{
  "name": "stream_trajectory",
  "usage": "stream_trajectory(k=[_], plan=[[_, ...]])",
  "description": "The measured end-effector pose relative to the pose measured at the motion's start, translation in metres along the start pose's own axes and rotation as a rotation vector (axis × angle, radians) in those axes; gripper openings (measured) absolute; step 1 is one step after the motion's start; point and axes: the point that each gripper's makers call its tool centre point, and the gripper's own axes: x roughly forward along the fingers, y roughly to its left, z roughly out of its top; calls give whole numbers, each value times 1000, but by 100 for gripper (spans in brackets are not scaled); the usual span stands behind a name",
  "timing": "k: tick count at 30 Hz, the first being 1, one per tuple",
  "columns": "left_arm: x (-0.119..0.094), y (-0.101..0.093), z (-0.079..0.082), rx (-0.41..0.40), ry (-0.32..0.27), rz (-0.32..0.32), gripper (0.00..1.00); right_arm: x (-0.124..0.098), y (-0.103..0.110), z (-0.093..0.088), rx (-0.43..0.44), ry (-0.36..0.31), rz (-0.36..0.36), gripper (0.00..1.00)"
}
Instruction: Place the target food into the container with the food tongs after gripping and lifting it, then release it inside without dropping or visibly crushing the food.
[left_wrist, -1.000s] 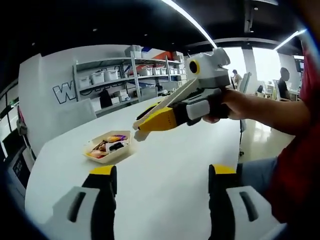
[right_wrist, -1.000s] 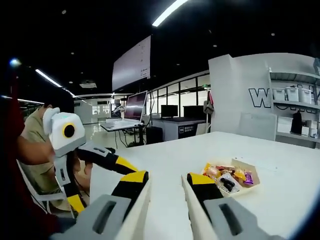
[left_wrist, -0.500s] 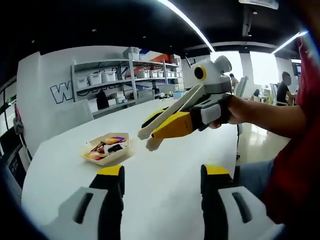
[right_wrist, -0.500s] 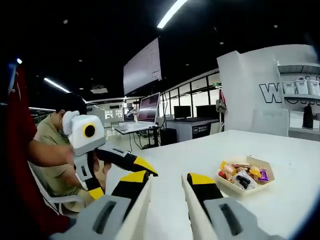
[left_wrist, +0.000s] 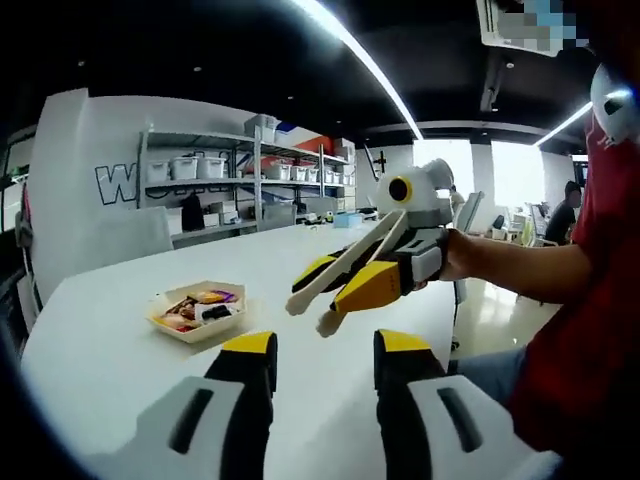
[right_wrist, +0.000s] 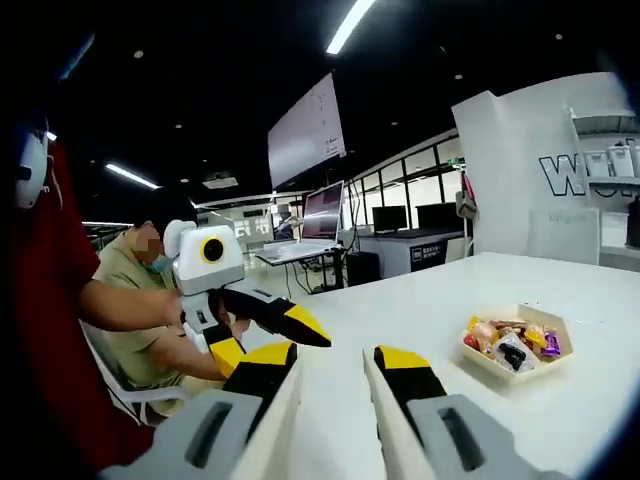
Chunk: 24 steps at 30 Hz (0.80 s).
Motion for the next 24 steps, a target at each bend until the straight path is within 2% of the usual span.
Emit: stream_trajectory(k=[7,10,16,21,24], plan=[[-1,-2,-1,5,4,-15,23,0,3,-4,6,16,16,25],[0,-9,-1,5,11,-63,18,3,9,-9,-22,37,40,25],[4,-12,-7,35,47,-91,17,8,15,-16,-57,60,62,25],[3,-17,-10,30,61,-127,12,8,16,-17,-60,66,69,25],[3,-16,-12,46,64,-119,8,7,18,-19,-61,69,74,25]])
